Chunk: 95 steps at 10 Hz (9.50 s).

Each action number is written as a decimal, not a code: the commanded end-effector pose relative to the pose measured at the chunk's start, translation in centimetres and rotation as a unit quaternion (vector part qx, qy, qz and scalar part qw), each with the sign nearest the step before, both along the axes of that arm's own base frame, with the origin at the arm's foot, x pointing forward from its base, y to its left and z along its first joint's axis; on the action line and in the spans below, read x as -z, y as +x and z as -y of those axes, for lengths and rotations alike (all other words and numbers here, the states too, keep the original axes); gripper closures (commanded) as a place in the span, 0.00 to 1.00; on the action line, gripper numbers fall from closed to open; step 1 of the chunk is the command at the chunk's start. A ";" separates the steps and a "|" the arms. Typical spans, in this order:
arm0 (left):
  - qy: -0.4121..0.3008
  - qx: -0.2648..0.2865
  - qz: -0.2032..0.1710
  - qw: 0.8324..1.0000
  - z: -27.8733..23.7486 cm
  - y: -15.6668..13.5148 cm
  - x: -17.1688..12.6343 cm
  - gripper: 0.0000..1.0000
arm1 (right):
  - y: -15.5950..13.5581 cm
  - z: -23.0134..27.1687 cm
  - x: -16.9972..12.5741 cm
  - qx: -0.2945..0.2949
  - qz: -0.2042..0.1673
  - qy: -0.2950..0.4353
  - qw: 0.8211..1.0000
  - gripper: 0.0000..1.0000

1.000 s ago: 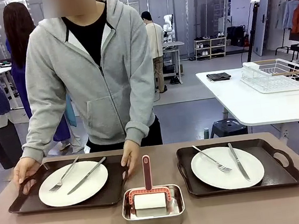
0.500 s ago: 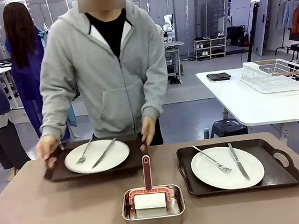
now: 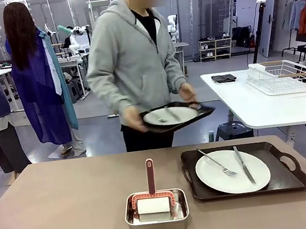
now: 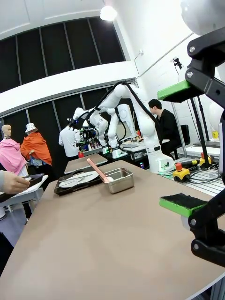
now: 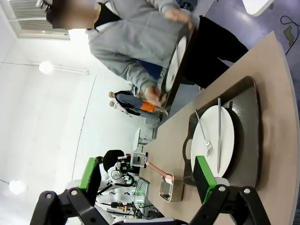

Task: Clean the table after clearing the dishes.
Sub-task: When the left (or right) Handle tray is removed, use the left hand (or right hand) to clean the left (or right) side of the table with the Lint Roller.

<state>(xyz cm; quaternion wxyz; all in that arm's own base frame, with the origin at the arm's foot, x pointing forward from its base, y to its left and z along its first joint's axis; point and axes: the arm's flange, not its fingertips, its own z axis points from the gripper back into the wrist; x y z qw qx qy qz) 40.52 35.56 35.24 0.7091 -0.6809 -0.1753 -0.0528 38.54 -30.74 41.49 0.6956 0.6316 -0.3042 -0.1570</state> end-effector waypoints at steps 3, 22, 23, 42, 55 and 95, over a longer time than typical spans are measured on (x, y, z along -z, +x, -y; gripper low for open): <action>0.082 0.008 0.020 0.996 8.8 2.5 -6.4 0.00 | -0.7 -0.5 -0.3 -0.003 0.001 0.000 1.000 0.00; 0.595 0.416 0.293 0.623 72.2 10.3 -21.3 0.00 | -0.7 -0.5 -0.3 -0.003 0.001 0.000 1.000 0.00; 0.595 0.416 0.293 0.623 72.2 10.3 -21.3 0.00 | -0.7 -0.5 -0.3 -0.003 0.001 0.000 1.000 0.00; 0.512 0.522 0.273 0.626 73.8 11.1 -5.0 0.00 | -0.7 -0.5 -0.3 -0.003 0.001 0.000 1.000 0.00; 0.545 0.523 0.261 0.601 72.6 9.2 -7.2 1.00 | -0.7 -0.5 -0.3 -0.003 0.001 0.000 1.000 0.00; 0.340 -0.015 -0.124 0.932 12.2 14.3 3.3 0.80 | -0.7 -0.5 -0.3 -0.003 0.001 0.000 1.000 0.00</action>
